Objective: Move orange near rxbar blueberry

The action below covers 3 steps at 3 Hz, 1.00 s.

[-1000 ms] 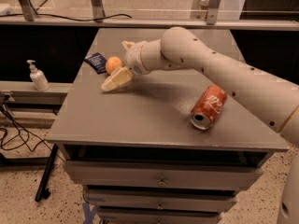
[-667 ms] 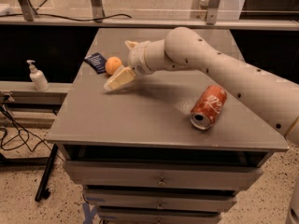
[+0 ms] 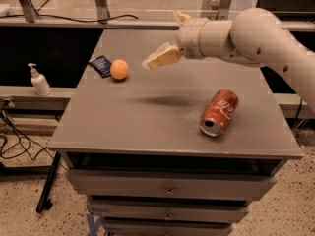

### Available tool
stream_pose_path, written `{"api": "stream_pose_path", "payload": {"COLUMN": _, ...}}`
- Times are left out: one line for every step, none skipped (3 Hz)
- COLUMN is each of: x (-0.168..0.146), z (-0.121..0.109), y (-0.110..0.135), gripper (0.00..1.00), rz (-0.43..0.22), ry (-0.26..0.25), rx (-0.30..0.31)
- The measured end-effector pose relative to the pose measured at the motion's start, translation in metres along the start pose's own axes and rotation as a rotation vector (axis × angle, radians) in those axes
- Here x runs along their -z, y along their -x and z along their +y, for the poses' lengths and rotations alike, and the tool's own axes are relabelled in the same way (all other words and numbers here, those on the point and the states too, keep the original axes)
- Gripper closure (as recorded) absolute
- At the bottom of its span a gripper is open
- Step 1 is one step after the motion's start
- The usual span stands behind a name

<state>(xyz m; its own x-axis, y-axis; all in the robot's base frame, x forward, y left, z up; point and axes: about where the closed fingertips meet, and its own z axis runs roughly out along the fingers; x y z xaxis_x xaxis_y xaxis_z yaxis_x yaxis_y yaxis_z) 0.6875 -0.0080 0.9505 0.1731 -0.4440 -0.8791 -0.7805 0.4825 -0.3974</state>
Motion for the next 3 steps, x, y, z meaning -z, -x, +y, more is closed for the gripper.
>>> {"api": "stream_pose_path", "payload": {"x": 0.014, "z": -0.009, "y": -0.007, "gripper": 0.0, "rz": 0.009, "ry": -0.024, "rx": -0.004}}
{"api": "stream_pose_path", "payload": {"x": 0.007, "z": -0.008, "y": -0.009, "gripper": 0.0, "rz": 0.002, "ry": -0.038, "rx": 0.001}}
{"api": "stream_pose_path", "payload": {"x": 0.022, "z": -0.061, "y": 0.001, "gripper": 0.0, "rz": -0.018, "ry": -0.179, "rx": 0.078}}
